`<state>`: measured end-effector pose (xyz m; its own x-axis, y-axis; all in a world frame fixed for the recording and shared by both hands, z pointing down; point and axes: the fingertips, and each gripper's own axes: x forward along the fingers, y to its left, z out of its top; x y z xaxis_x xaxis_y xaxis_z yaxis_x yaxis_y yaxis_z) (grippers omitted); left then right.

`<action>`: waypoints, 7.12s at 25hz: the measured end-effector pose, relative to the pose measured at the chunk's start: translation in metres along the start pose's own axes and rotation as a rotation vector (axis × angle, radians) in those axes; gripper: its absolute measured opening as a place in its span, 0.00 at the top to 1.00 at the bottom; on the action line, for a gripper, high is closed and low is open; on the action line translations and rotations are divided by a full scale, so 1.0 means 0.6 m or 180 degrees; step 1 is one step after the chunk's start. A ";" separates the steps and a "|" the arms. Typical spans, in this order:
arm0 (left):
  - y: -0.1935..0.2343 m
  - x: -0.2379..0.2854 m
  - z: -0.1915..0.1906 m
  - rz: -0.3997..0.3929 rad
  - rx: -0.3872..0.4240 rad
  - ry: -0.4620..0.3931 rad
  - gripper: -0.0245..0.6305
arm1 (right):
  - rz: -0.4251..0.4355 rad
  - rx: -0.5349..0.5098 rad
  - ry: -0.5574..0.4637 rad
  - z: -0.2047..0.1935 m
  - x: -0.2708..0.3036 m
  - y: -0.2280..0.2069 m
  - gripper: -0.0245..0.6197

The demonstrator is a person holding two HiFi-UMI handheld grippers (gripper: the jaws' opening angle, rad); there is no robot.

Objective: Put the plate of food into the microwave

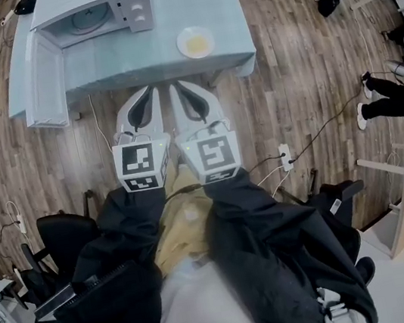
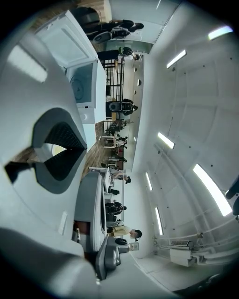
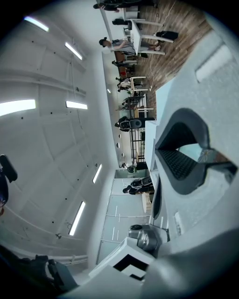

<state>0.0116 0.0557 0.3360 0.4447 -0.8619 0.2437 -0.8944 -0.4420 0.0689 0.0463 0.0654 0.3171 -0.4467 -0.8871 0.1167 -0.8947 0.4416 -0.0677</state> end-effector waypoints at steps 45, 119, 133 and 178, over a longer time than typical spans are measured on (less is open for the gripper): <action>0.165 0.366 -0.122 -0.0481 -0.0085 0.1033 0.97 | -0.0320 0.0363 0.1076 -0.164 0.336 -0.180 0.97; 0.070 0.435 -0.395 -0.0645 -0.0318 0.2323 0.97 | -0.0316 0.4535 0.0539 -0.537 0.240 -0.381 0.95; 0.120 0.399 -0.373 -0.0473 -0.0351 0.2217 0.97 | 0.0190 0.4580 0.0460 -0.493 0.244 -0.317 0.95; 0.477 0.156 -0.378 0.1060 -0.1295 0.1698 0.97 | 0.1629 0.4164 0.1499 -0.428 0.503 0.061 0.95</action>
<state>-0.2135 -0.0947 0.5978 0.1560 -0.6507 0.7431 -0.9709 0.0374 0.2366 -0.1231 -0.1514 0.6042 -0.8938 -0.4390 0.0912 -0.1143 0.0264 -0.9931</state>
